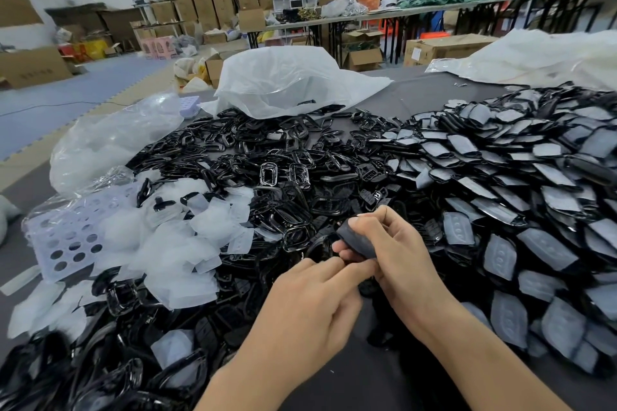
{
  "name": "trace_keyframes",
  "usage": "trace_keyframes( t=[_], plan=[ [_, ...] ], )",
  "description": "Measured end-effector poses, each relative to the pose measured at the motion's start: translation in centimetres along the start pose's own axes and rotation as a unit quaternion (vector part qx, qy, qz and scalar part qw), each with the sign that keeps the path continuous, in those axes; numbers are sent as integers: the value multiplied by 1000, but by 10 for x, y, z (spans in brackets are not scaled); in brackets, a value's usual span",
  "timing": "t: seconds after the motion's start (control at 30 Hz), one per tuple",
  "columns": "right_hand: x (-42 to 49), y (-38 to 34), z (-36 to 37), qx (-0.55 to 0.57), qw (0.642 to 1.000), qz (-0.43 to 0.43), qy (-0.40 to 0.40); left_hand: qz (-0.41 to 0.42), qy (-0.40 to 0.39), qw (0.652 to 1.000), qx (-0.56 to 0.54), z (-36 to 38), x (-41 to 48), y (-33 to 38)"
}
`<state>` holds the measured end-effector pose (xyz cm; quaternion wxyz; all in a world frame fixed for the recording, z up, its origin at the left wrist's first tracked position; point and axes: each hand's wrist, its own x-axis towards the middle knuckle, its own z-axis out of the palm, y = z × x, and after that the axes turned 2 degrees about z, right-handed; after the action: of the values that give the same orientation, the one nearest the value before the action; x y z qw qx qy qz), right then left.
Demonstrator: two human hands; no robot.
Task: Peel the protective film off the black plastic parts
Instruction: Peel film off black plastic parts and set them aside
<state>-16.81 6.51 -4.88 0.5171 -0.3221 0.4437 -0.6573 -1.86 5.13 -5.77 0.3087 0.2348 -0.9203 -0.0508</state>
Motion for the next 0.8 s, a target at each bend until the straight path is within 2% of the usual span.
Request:
trace_keyframes(
  t=[0.2, 0.3, 0.47, 0.6, 0.7, 0.8],
  plan=[
    [2, 3, -1, -11, 1000, -12, -17, -50, 96, 993, -52, -8, 0, -8],
    [2, 3, 0, 5, 1000, -8, -25, -94, 107, 989, -30, -9, -2, -12],
    [1, 3, 0, 10, 1000, -6, -23, -94, 103, 990, -17, -6, -2, -10],
    [0, 2, 2, 24, 999, 8, -47, -203, 173, 949, -169, -5, 0, -12],
    [-2, 5, 4, -7, 996, -1, -89, -240, 155, 921, -265, -8, 4, -14],
    [-1, 5, 4, -40, 996, -13, -83, -256, 140, 907, -305, -8, 5, -14]
  ],
)
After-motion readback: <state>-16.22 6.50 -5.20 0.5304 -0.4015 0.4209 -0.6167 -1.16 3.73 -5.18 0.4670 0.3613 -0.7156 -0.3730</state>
